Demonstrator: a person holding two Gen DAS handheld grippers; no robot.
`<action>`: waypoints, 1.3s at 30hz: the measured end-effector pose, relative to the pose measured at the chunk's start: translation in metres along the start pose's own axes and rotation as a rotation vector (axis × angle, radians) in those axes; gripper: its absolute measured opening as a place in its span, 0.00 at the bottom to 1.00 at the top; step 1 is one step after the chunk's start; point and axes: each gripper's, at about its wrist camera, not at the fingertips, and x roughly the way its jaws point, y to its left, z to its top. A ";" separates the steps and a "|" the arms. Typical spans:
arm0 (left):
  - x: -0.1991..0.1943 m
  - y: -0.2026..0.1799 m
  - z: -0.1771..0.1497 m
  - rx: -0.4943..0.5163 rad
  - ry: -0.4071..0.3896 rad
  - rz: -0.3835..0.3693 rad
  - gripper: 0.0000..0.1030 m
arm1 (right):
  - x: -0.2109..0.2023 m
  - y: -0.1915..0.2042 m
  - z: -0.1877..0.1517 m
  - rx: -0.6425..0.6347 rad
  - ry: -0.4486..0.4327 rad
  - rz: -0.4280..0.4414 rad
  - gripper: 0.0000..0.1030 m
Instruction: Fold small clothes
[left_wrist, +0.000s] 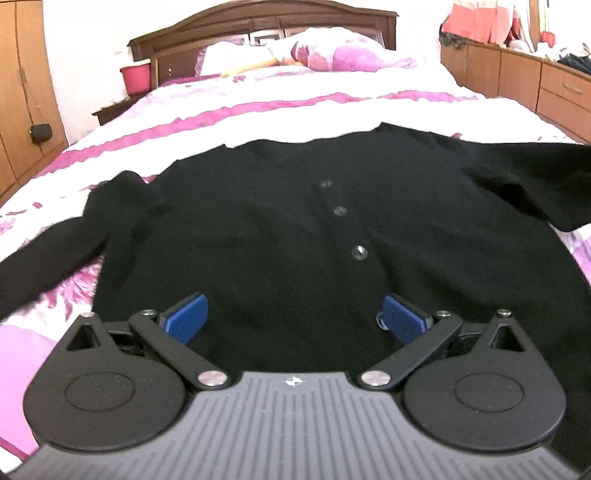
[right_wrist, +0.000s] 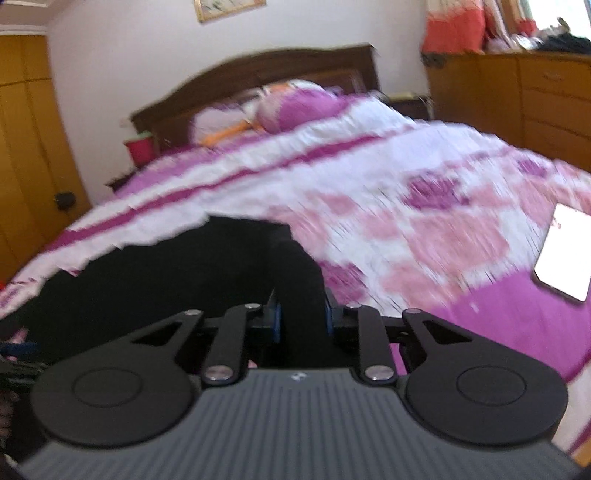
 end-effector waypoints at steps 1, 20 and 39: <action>-0.003 0.003 0.002 -0.009 -0.008 -0.001 1.00 | -0.002 0.006 0.006 -0.005 -0.010 0.014 0.24; -0.016 0.064 -0.002 -0.118 -0.047 0.048 1.00 | 0.091 0.163 0.037 -0.094 0.158 0.256 0.24; -0.016 0.060 -0.001 -0.116 -0.060 0.001 1.00 | 0.106 0.188 0.021 -0.059 0.186 0.294 0.52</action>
